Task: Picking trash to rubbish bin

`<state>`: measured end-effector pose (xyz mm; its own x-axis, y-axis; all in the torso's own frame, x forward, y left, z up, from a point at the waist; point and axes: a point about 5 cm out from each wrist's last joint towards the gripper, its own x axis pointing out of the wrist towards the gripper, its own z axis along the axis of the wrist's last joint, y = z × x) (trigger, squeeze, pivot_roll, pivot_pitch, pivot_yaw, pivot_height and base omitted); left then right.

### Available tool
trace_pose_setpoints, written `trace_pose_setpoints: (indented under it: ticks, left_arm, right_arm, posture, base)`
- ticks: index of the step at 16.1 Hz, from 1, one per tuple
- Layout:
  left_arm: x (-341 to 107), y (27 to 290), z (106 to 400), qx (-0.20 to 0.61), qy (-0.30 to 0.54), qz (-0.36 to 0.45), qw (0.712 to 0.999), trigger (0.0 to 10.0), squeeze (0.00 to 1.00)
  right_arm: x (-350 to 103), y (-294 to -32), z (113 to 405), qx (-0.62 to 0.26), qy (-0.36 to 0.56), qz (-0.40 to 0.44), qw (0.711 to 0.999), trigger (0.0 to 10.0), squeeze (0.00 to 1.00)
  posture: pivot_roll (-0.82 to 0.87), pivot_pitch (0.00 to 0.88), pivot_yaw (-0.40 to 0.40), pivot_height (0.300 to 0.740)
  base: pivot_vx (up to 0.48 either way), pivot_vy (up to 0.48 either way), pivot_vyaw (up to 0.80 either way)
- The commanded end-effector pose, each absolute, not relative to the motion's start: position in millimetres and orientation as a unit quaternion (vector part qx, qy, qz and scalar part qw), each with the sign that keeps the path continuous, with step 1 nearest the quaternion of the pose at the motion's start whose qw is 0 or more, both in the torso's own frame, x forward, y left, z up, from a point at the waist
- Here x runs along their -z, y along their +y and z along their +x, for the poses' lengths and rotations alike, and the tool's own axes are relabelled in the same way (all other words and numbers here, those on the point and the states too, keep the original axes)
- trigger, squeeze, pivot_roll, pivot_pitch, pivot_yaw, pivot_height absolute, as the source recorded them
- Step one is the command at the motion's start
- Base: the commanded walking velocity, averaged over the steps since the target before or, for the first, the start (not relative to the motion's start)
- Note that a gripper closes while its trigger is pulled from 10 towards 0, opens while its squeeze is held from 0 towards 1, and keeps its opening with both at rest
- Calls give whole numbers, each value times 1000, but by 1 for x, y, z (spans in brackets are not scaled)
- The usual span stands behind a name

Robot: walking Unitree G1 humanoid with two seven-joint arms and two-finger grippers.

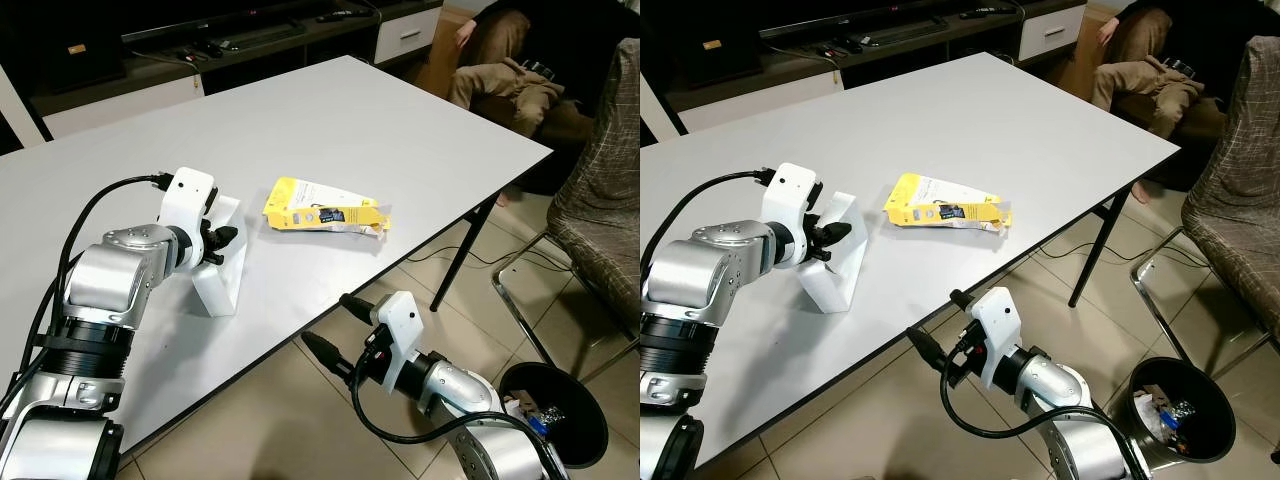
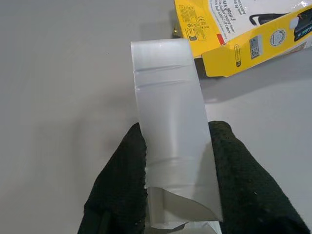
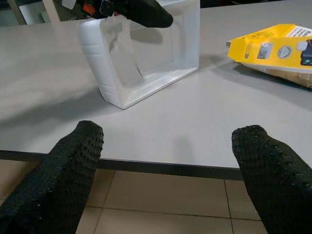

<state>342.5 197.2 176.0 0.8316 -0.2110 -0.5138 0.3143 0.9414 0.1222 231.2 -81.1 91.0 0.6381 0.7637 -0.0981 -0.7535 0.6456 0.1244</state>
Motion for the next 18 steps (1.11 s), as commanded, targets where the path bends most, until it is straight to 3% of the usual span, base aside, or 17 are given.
trace_pose_setpoints:
  ticks: [1,5,11,12,16,18]
  left_arm:
    - [-166,198,339,144,276,107,944,0,0]
    - [-170,204,337,144,264,108,948,0,0]
    - [-205,246,320,85,205,78,972,0,0]
    - [-222,262,309,52,169,80,981,0,0]
    - [-242,272,289,14,89,48,995,0,0]
    - [-249,267,275,10,66,30,997,0,0]
  right_arm:
    - [-93,-83,234,-414,66,21,908,10000,0]
    - [-98,-91,251,-351,44,5,935,10000,0]
    - [-121,-82,292,-321,-6,-22,947,10000,0]
    - [-124,-85,324,-285,7,-69,956,10000,1000]
    - [-142,-89,369,-263,5,-133,955,10000,1000]
    - [-153,-87,384,-274,12,-153,949,10000,1000]
  posture:
    - [38,0,5,740]
    - [49,0,2,740]
    - [70,0,-20,740]
    - [88,0,-33,740]
    - [152,4,-63,740]
    - [207,77,-75,740]
  base:
    - [0,0,0]
    - [0,0,0]
    - [0,0,0]
    - [0,0,0]
    - [0,0,0]
    - [0,0,0]
